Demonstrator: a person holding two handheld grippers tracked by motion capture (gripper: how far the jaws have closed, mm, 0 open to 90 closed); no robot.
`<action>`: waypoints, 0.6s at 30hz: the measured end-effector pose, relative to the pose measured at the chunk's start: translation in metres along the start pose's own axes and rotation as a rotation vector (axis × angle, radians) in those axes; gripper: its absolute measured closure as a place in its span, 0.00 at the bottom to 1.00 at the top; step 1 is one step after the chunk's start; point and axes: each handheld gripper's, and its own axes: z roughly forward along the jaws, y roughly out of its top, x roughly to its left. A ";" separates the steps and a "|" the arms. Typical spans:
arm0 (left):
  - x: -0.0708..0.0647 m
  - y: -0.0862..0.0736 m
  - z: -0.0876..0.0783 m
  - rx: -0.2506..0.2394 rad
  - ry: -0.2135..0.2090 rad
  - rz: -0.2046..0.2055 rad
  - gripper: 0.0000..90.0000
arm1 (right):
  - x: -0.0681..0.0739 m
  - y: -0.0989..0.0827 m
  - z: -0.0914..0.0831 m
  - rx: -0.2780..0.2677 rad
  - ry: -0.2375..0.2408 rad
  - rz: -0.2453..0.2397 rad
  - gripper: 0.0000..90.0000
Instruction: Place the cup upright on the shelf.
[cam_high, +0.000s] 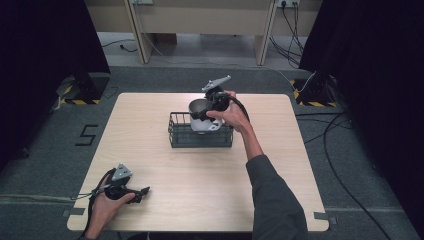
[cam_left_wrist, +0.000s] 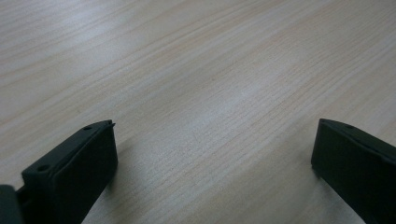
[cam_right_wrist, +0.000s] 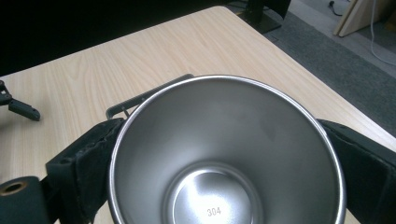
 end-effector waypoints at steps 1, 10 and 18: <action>0.000 0.000 0.000 0.000 0.000 0.000 0.00 | 0.000 0.000 0.000 0.001 0.004 -0.001 0.07; 0.000 0.000 0.000 0.000 -0.002 0.000 0.00 | -0.002 -0.001 0.004 0.010 0.024 -0.023 0.07; 0.000 0.000 0.000 0.001 -0.002 0.001 0.00 | -0.001 -0.006 0.009 0.017 0.030 -0.039 0.07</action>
